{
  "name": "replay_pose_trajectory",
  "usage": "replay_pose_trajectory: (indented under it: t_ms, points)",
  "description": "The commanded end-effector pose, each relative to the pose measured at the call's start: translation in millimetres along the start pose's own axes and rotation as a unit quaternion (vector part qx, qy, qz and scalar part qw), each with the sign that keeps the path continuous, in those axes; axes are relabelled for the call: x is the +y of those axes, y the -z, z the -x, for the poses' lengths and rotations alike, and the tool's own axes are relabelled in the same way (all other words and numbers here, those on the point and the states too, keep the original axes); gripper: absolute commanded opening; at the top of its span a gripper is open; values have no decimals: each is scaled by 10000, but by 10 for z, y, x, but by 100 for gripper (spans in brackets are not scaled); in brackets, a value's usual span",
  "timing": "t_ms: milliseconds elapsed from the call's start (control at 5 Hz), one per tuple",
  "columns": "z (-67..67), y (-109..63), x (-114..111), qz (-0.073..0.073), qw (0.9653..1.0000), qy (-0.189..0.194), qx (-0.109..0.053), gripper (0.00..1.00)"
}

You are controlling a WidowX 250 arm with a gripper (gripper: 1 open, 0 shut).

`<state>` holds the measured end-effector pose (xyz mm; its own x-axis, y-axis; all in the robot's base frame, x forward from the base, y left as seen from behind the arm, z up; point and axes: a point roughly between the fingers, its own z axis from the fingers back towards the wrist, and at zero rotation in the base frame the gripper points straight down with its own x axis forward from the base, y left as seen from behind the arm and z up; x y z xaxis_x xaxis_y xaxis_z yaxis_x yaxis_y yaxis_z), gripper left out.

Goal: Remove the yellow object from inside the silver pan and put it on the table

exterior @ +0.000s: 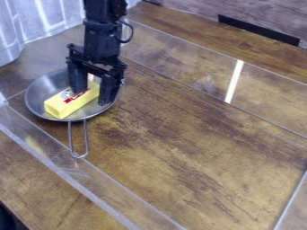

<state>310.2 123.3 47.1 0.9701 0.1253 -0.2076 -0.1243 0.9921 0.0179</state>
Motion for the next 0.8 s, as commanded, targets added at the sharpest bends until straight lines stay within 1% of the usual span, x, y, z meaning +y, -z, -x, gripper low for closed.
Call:
replay_pose_trajectory:
  t_ms: [0, 200, 600]
  points:
    - [-3, -385, 143, -104, 9982, -180, -570, 100]
    - [3, -381, 183, -103, 9981, -220, -571, 100]
    - [43, -461, 296, -27, 9976, -290, -636, 100]
